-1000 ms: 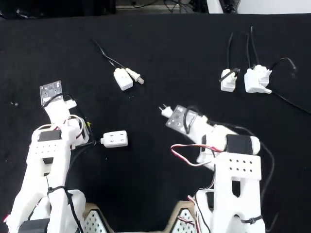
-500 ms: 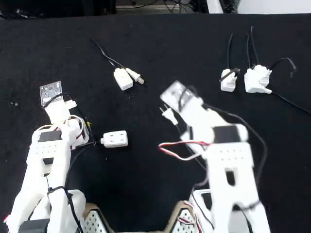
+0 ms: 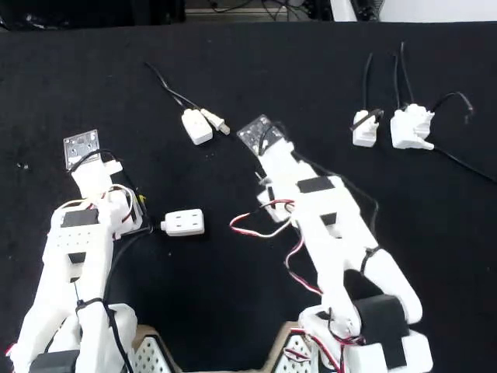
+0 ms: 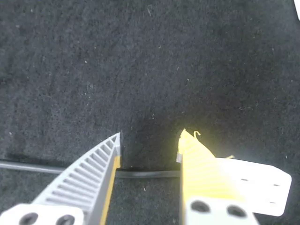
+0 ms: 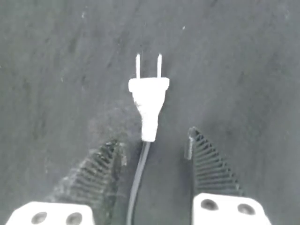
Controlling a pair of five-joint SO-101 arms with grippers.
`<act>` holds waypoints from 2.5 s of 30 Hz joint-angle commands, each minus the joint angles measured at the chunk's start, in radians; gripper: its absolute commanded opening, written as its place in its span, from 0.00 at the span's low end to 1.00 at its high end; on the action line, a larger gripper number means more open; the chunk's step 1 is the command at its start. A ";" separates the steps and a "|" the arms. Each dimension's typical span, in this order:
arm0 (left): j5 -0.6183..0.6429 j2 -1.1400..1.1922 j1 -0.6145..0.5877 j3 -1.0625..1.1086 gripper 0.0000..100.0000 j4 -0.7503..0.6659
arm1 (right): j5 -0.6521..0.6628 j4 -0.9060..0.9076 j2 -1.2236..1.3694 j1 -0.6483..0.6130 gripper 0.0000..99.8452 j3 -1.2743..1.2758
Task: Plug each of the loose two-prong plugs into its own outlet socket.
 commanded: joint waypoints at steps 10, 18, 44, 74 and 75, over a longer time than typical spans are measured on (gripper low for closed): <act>-0.002 -0.026 -0.008 0.005 0.21 -0.032 | -0.017 -0.189 0.124 -0.025 0.19 -0.048; -0.002 -0.026 -0.008 0.005 0.21 -0.037 | -0.011 -0.224 0.211 -0.025 0.19 -0.082; 0.006 -0.028 -0.012 0.005 0.21 -0.034 | 0.043 -0.091 -0.360 -0.120 0.01 0.096; 0.091 -0.041 -0.070 -0.077 0.21 0.084 | -0.130 -0.499 -0.097 -0.511 0.01 0.150; 0.091 -0.054 -0.068 -0.074 0.21 0.084 | -0.130 -0.499 -0.062 -0.511 0.01 0.131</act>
